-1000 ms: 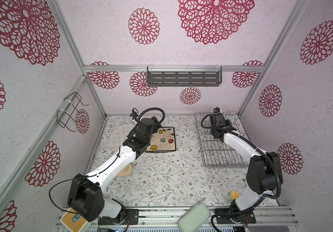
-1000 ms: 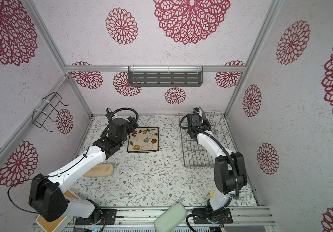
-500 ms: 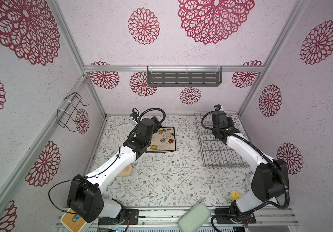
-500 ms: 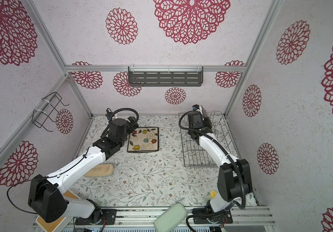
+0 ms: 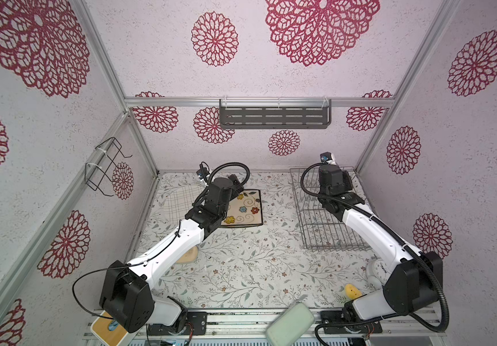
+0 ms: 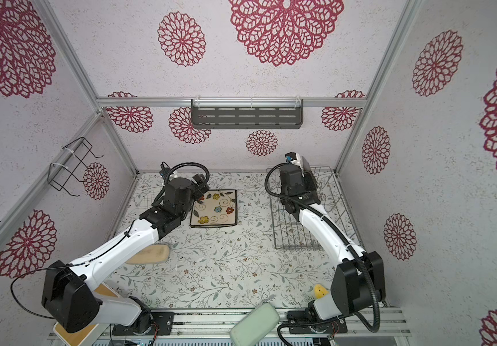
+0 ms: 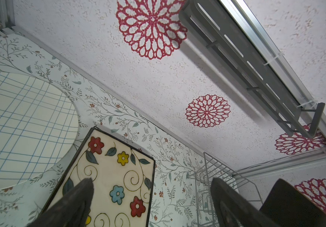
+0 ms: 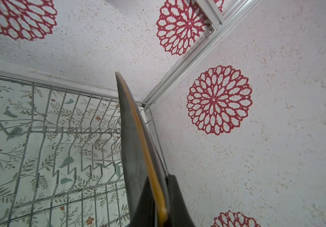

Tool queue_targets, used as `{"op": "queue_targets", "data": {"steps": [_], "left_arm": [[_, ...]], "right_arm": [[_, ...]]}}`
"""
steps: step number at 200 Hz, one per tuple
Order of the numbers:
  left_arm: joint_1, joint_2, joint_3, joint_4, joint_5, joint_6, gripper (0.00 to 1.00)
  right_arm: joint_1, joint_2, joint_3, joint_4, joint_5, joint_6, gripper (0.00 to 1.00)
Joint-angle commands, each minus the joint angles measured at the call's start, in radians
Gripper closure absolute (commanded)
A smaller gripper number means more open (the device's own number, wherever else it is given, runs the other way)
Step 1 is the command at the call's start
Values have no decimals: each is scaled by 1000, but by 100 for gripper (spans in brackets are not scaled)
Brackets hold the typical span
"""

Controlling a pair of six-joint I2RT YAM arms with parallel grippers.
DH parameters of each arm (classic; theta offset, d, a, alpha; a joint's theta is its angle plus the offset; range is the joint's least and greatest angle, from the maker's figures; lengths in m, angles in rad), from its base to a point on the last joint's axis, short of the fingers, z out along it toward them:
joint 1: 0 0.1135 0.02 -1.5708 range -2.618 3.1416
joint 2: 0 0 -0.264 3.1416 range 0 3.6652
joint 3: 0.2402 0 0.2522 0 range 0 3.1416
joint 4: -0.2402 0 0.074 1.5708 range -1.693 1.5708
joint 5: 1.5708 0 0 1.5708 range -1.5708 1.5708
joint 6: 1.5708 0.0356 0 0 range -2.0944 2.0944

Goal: Unload the plates from the dish rack
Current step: 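Lift the dark plate up out of the rack with the right gripper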

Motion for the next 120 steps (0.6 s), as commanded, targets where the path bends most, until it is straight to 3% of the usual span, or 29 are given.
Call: {"op": "queue_targets", "data": {"steps": [1, 49, 120], "left_arm": [[-6, -20, 14, 30, 20, 13, 3], [-4, -40, -27, 109, 65, 3, 3], [6, -25, -45, 186, 156, -6, 3]], "right_arm": [[33, -117, 36, 185, 90, -45, 100], [110, -204, 29, 194, 71, -15, 100], [134, -329, 34, 33, -125, 338, 100]]}}
